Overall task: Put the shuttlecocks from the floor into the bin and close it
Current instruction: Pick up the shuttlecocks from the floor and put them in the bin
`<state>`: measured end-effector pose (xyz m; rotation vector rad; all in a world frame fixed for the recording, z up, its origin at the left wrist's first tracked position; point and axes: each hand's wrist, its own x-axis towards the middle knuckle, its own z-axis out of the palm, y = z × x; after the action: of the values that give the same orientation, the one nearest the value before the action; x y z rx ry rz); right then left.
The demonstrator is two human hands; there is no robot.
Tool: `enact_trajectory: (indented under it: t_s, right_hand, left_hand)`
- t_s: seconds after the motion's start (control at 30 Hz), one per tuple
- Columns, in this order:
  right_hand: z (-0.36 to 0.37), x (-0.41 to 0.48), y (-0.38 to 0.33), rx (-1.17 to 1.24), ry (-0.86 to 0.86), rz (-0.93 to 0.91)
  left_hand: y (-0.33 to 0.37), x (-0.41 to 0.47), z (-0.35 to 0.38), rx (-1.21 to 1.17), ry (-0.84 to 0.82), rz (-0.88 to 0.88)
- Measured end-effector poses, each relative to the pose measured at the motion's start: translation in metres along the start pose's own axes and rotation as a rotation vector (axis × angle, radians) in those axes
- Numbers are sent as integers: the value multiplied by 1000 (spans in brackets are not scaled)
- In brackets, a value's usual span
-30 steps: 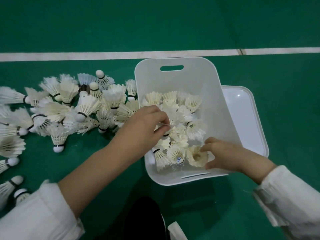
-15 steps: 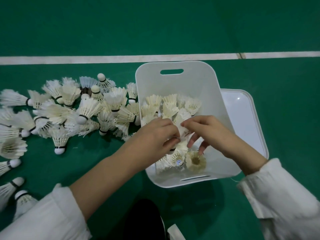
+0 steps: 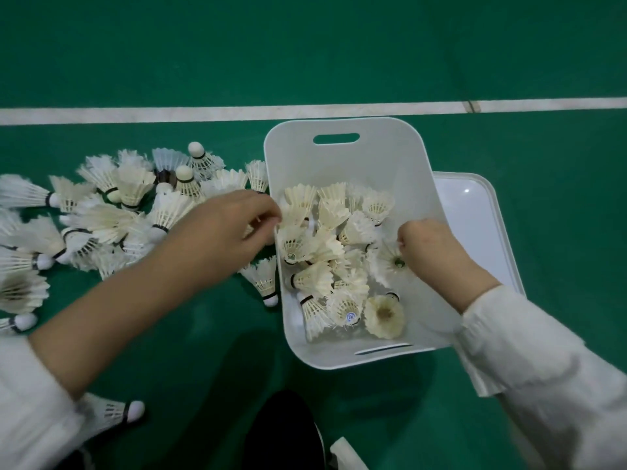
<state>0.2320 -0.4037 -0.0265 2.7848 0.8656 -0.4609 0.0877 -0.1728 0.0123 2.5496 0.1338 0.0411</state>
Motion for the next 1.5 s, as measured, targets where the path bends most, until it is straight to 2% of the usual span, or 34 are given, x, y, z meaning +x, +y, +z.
enact_trajectory:
  t_s: [0.1,0.23,0.33,0.43,0.5,0.6,0.7,0.77,0.87,1.0,1.13,1.2,1.27,1.4,1.5]
  right_hand:
    - [12,9,-13,-50,-63,-62]
    - [18,19,-15,-84,-138,18]
    - [12,15,-16,-86,-169,57]
    - [-7,4,-26,-72,-68,35]
    - [-28,-4,-46,91,19,4]
    - [-60,-18,-98,365,100,-157]
    - [-78,-30,-157,485,153,-349]
    - [-75,-30,-195,522,127,-467]
    - [-45,-29,-252,489,32,-637]
    - [21,-38,-309,354,-212,-786]
    - [65,-53,-342,154,-437,-869]
    - [75,-59,-351,108,-494,-899]
    - [83,-61,-357,98,-512,-920]
    - [90,-65,-372,132,-459,-985]
    - [90,-64,-381,114,-370,-1037]
  left_hand:
    - [-24,2,-15,153,-121,-24]
    - [-58,0,-27,351,-353,8]
    - [-79,-12,-35,551,-503,107]
    - [-97,-29,-42,629,-572,149]
    - [-106,-40,-44,619,-593,130]
    - [-119,-63,-43,568,-566,76]
    - [-135,-89,-38,496,-526,21]
    - [-148,-110,-35,433,-501,-64]
    - [-166,-148,-29,358,-466,-184]
    - [-188,-205,-15,279,-563,-315]
    - [-201,-244,3,228,-641,-369]
    - [-204,-256,12,251,-624,-328]
    - [-208,-264,19,304,-549,-245]
    - [-213,-272,31,353,-483,-285]
    - [-213,-277,30,277,-333,-341]
